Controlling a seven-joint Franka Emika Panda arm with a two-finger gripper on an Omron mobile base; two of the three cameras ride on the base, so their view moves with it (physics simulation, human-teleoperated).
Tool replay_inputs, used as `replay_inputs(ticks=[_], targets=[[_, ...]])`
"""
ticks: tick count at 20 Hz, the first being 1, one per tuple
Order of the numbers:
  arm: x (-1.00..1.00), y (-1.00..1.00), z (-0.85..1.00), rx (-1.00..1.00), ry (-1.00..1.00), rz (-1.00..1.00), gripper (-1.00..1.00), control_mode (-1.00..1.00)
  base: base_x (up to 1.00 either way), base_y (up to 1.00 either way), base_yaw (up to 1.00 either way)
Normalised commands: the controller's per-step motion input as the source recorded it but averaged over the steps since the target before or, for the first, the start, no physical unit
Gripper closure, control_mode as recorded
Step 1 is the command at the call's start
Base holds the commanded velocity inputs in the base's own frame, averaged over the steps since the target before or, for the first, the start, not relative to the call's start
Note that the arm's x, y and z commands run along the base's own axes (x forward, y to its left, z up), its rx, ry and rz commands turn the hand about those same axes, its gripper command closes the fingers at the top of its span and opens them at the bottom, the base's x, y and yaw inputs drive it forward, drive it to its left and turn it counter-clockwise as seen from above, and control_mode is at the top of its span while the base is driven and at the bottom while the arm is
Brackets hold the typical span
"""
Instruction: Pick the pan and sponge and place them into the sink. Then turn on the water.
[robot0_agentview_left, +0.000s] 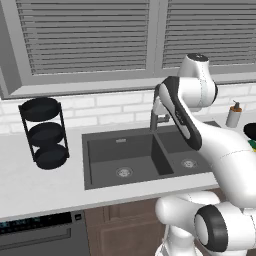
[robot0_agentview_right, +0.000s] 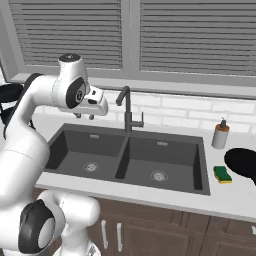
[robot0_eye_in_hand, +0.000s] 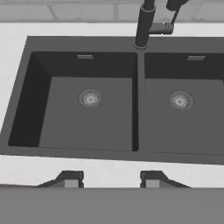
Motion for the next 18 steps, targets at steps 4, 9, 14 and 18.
replay_inputs(ticks=[4, 9, 14, 18], targets=[[0.00, 0.00, 0.00, 0.00, 0.00, 0.00, -1.00, 1.00, 0.00, 0.00, 0.00], [0.00, 0.00, 0.00, 0.00, 0.00, 0.00, -1.00, 1.00, 0.00, 0.00, 0.00], [0.00, 0.00, 0.00, 0.00, 0.00, 0.00, -1.00, 1.00, -0.01, 0.00, 0.00], [0.00, 0.00, 0.00, 0.00, 0.00, 0.00, -1.00, 1.00, -0.09, -0.01, 0.00]])
